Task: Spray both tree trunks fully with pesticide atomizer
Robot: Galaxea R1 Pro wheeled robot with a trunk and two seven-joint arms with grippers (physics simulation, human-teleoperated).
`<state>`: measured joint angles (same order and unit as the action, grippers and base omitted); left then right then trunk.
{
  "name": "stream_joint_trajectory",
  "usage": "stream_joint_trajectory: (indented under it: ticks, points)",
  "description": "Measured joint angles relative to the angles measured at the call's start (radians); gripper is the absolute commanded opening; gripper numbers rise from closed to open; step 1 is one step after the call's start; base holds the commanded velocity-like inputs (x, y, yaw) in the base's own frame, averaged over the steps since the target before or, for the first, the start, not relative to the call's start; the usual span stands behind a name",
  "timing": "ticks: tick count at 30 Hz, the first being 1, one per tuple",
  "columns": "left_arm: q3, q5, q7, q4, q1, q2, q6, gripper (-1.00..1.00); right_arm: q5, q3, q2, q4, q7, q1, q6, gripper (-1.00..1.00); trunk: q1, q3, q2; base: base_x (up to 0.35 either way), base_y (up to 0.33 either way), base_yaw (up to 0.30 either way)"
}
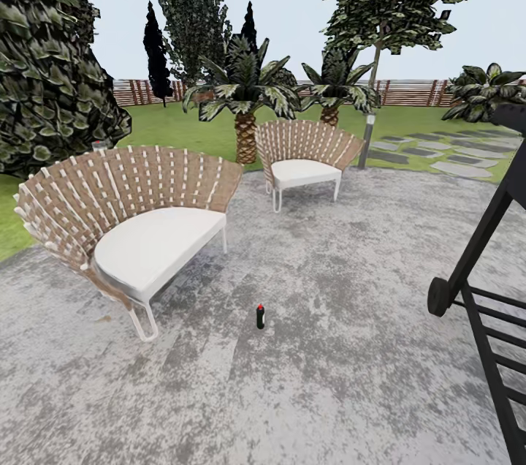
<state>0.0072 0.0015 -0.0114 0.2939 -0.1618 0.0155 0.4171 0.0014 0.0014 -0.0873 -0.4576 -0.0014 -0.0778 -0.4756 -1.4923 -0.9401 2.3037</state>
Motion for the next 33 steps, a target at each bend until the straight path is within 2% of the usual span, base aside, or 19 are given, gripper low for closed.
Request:
stream_joint_trajectory:
  ticks: [19,23,33]
  points:
    - [0.000,0.000,0.000,0.000,0.000,0.000,0.000,1.00,0.000,0.000,0.000,0.000,0.000,0.000,0.000,1.00,0.000,0.000,0.000,0.293,0.137,-0.008]
    - [0.000,0.000,0.000,0.000,0.000,0.000,0.000,1.00,0.000,0.000,0.000,0.000,0.000,0.000,0.000,1.00,0.000,0.000,0.000,0.199,0.071,-0.200]
    - [0.000,0.000,0.000,-0.001,0.000,-0.001,0.000,1.00,0.000,0.000,0.000,-0.001,0.000,0.000,0.000,1.00,-0.001,0.000,0.000,0.018,0.006,-0.265]
